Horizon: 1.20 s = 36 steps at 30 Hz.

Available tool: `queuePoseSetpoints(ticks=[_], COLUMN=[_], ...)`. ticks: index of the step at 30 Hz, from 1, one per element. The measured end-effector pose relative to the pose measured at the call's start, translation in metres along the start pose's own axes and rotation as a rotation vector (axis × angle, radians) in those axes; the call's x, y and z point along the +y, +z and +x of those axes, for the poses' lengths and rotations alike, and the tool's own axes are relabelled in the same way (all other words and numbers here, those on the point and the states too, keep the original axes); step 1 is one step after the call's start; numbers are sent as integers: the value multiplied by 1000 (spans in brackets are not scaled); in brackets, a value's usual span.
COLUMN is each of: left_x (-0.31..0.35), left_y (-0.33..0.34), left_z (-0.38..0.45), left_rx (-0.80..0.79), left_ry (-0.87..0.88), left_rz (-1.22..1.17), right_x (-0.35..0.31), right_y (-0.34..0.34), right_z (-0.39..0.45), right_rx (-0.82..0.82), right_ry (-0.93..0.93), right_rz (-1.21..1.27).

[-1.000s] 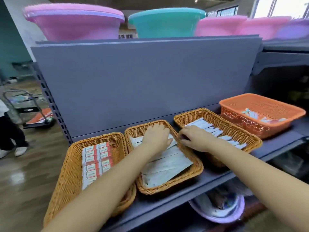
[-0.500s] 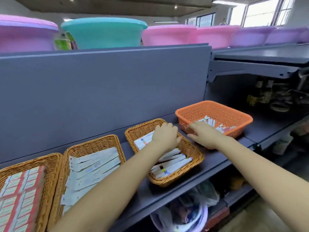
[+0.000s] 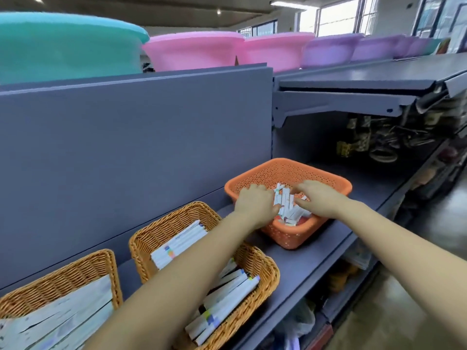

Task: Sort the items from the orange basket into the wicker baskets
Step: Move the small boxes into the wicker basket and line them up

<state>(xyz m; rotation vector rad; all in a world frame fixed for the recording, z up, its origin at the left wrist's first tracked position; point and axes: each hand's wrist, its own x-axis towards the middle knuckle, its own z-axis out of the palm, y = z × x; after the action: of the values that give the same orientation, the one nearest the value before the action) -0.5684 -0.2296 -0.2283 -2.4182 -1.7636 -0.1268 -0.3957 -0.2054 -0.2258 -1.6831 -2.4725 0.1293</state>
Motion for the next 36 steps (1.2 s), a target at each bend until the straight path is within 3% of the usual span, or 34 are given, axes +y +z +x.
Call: queuePoseSetpoints(ticks=[8,19,23,26,31,36], left_x=[18,58,70,79,76,55], left_y=[16,21,19,20,15,0], left_z=[54,84,81,84,80,63], left_rx=[-160,-411,-491,-519,-501,-261], left_ry=[-31,-126,-147,-158,-241,-396], left_rz=[-51,-301,-445,-409,-527,-748], right_x=[45,87,90,90,95,97], right_y=[-4,-13,-11,-12,-19,-30], right_z=[42,85,86,86,89,90], right_rx=[-271,-585,-626,-622,-636,-499], right_ry=[-91,-322,-377,-405,-426,-448], right_rz=[-122,-206,-221,-212,-79,201])
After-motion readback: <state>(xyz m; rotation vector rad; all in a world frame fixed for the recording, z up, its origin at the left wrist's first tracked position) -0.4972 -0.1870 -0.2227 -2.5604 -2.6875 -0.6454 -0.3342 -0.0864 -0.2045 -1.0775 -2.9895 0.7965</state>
